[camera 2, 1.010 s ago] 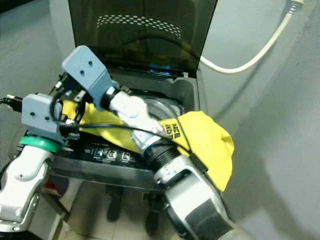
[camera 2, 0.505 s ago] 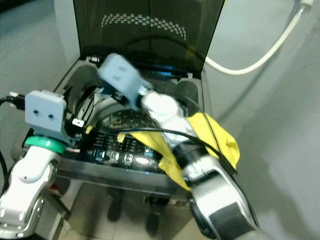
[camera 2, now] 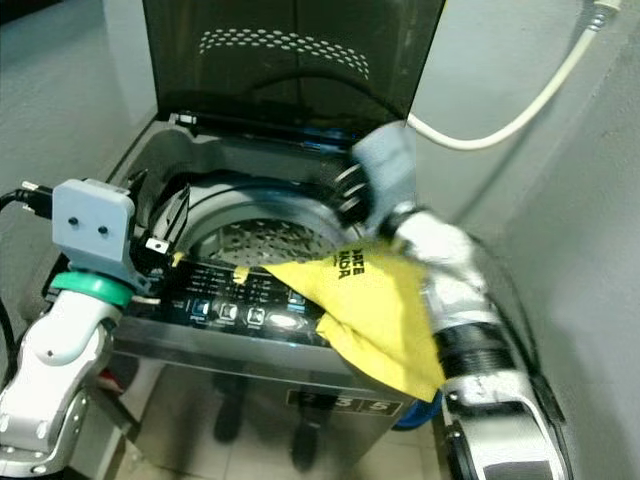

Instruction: Clothes washing

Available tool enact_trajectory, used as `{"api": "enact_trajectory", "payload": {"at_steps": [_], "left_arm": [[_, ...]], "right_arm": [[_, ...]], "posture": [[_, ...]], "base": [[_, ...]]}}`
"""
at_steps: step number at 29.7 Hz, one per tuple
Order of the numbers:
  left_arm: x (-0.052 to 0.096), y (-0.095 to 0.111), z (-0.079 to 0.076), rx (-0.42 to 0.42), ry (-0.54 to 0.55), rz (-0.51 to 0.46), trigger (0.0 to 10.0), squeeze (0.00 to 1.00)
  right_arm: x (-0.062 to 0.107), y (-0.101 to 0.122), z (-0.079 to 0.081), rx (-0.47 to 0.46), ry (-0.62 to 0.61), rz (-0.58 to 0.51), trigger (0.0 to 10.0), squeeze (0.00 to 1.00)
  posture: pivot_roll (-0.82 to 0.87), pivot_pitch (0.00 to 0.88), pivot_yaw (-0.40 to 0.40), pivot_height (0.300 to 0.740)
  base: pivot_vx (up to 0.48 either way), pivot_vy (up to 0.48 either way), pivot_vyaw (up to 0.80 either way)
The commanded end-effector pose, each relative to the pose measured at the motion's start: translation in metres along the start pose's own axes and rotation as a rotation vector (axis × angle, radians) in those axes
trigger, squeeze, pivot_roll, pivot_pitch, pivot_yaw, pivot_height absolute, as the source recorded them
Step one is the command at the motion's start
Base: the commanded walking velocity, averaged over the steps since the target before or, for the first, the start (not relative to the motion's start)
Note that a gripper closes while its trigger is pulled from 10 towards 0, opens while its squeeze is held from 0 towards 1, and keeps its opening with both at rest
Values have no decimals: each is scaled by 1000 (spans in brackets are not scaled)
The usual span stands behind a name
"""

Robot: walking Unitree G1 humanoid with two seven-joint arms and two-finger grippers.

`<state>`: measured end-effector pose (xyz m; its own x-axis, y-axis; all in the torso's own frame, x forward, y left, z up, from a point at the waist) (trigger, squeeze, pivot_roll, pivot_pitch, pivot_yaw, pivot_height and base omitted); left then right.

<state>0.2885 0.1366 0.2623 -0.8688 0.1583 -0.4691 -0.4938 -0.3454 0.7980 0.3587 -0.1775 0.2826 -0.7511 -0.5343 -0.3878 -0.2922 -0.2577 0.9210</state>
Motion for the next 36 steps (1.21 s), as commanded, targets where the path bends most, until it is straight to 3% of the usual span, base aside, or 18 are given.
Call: {"api": "enact_trajectory", "payload": {"at_steps": [1, 2, 4, 5, 7, 8, 11, 12, 14, 18, 21, 23, 26, 36], "left_arm": [[2, 1, -1, -9, -9, 5, 10000, 0], [3, 1, -1, -10, -13, 4, 10000, 0], [3, 1, -1, -10, -13, 4, 10000, 0], [3, 1, 0, -11, -16, 3, 10000, 0], [3, 0, 2, -16, -11, 9, 10000, 0], [3, 0, 2, -16, -11, 9, 10000, 0], [1, 0, 1, -15, -22, 3, 10000, 0], [1, 0, 1, -15, -22, 3, 10000, 0], [-2, 1, 0, -10, -35, -3, 10000, 0], [-5, 2, -2, -4, -48, -9, 10000, 0], [-7, 4, -4, 1, -58, -15, 10000, 0], [-8, 4, -4, 2, -59, -15, 10000, 0], [-8, 4, -5, 5, -63, -14, 10000, 0], [-8, 5, -4, 2, -61, -14, 10000, 0]], "right_arm": [[21, -5, 3, -105, 43, -1, 10000, 0], [33, -9, 6, -109, 68, 18, 10000, 0], [33, -9, 6, -109, 68, 18, 10000, 0], [42, -12, 9, -112, 87, 32, 10000, 0], [66, -17, 4, -83, 78, 92, 10000, 0], [66, -17, 4, -83, 78, 92, 10000, 0], [99, -15, -5, -59, 90, 163, 10000, 0], [99, -15, -5, -59, 90, 163, 10000, 0], [114, -8, -12, 1, 82, 224, 10000, 0], [123, -2, -13, 55, 90, 297, 10000, 0], [138, 0, -19, 194, 98, 465, 10000, 0], [142, -2, -20, 218, 111, 515, 10000, 0], [146, -18, -15, 161, 180, 598, 10000, 0], [132, -49, -5, 91, 200, 597, 10000, 0]], "posture": [[137, 45, -34, 740], [137, 38, -33, 740], [137, 38, -33, 740], [137, 38, -33, 740], [132, 42, -29, 740], [132, 42, -29, 740], [108, 44, -16, 740], [108, 44, -16, 740], [91, 47, -3, 740], [85, 50, 0, 740], [79, 55, 5, 740], [79, 55, 5, 740], [75, 63, 5, 740], [101, 68, -2, 740]], "base": [[0, 0, 0], [0, 0, 0], [0, 0, 0], [0, 0, 0], [0, 0, 0], [0, 0, 0], [0, 0, 0], [0, 0, 0], [0, 0, 0], [0, 0, 0], [0, 0, 0], [0, 0, 0], [0, 0, 0], [0, 0, 0]]}}
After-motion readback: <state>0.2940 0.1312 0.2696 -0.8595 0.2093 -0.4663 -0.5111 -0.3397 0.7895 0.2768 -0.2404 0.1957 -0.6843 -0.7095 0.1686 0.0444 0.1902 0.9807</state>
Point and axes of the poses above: a point about 5 cm out from each wrist's last joint towards the gripper, its own x axis pointing back from the gripper into the wrist, its own y axis along the axis of the wrist's last joint, z = x × y, the point moved 1 cm from there along -x, pointing out of the wrist towards the gripper, and after that the axes turned 9 degrees about -x, right-handed, at the moved point
